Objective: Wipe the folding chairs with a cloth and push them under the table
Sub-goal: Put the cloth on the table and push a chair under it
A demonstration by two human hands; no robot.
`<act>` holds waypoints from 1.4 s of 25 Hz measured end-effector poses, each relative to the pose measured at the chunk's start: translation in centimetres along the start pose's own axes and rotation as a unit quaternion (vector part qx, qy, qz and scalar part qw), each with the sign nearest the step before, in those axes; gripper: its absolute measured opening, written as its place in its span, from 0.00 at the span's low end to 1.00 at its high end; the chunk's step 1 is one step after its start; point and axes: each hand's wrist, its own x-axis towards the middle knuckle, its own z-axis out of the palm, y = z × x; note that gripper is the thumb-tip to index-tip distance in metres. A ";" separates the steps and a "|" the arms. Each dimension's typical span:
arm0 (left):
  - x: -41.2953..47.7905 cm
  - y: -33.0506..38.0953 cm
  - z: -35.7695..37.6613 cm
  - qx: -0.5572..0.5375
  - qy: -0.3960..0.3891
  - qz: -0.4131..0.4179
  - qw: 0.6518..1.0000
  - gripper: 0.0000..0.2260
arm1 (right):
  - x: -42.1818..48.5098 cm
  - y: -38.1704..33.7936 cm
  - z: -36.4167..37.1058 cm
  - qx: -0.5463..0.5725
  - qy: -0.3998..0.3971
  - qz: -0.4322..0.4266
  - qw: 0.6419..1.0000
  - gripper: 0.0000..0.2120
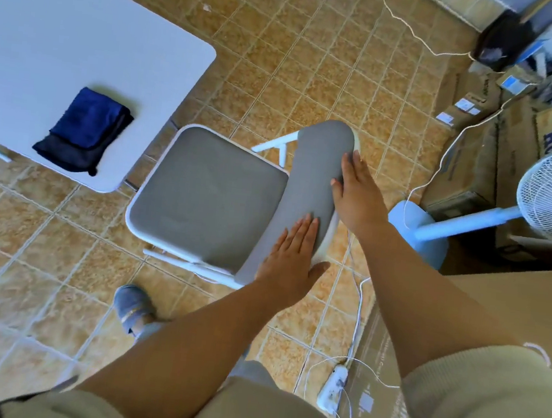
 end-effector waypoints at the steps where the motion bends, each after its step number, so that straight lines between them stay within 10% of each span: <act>1: 0.2 0.2 0.5 0.002 0.006 -0.004 1.000 0.34 | 0.2 0.4 0.2 -0.002 -0.007 -0.012 1.000 0.27; 35: 5.1 -15.6 -12.4 0.137 0.015 -0.020 0.990 0.32 | 14.0 -15.8 1.6 0.078 0.028 -0.053 0.995 0.26</act>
